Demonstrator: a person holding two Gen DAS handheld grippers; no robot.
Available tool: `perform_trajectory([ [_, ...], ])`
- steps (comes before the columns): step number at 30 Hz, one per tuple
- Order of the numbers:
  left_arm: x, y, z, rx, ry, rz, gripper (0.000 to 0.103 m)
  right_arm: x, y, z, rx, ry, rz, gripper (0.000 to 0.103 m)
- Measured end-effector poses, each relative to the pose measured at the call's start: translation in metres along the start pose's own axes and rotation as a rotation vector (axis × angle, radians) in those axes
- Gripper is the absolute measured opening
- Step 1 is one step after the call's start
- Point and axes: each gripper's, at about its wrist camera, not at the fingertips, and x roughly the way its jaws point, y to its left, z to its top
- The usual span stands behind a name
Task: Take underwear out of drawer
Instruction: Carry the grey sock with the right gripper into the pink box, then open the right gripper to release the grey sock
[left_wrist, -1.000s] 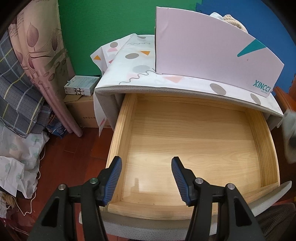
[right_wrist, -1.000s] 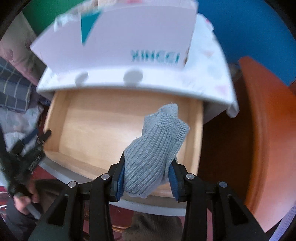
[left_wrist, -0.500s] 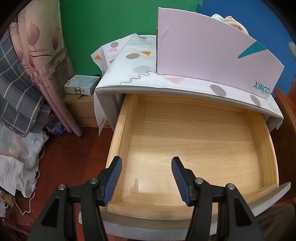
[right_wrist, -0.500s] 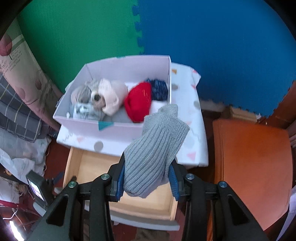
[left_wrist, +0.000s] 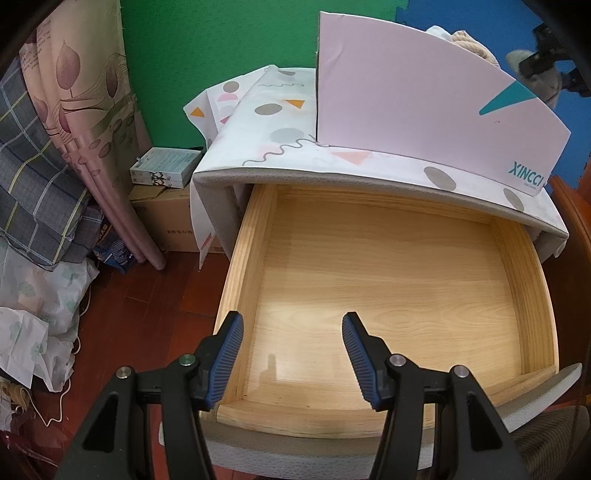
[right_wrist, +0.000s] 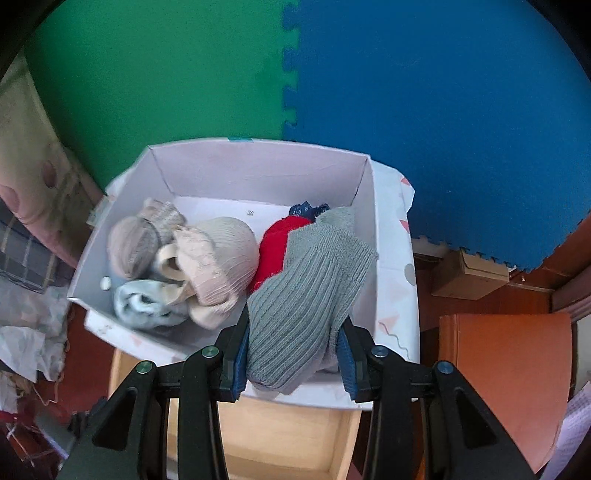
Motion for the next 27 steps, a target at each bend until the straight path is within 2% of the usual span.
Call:
perform_trajectory([
  [12, -0.001, 0.001, 0.000, -0.008, -0.003, -0.005, 0.057, 0.053, 0.009, 0.012, -0.059, 0.037, -0.118, 0.038],
  [19, 0.000, 0.002, 0.002, -0.007, -0.005, -0.004, 0.057, 0.062, 0.017, 0.010, -0.076, 0.045, -0.129, 0.039],
  [24, 0.000, 0.002, 0.002, -0.006, -0.006, -0.004, 0.057, 0.058, 0.018, 0.010, -0.075, 0.028, -0.138, 0.044],
  [27, 0.000, 0.002, 0.002, -0.006, -0.007, -0.005, 0.057, 0.054, 0.017, 0.011, -0.070, 0.014, -0.144, 0.053],
])
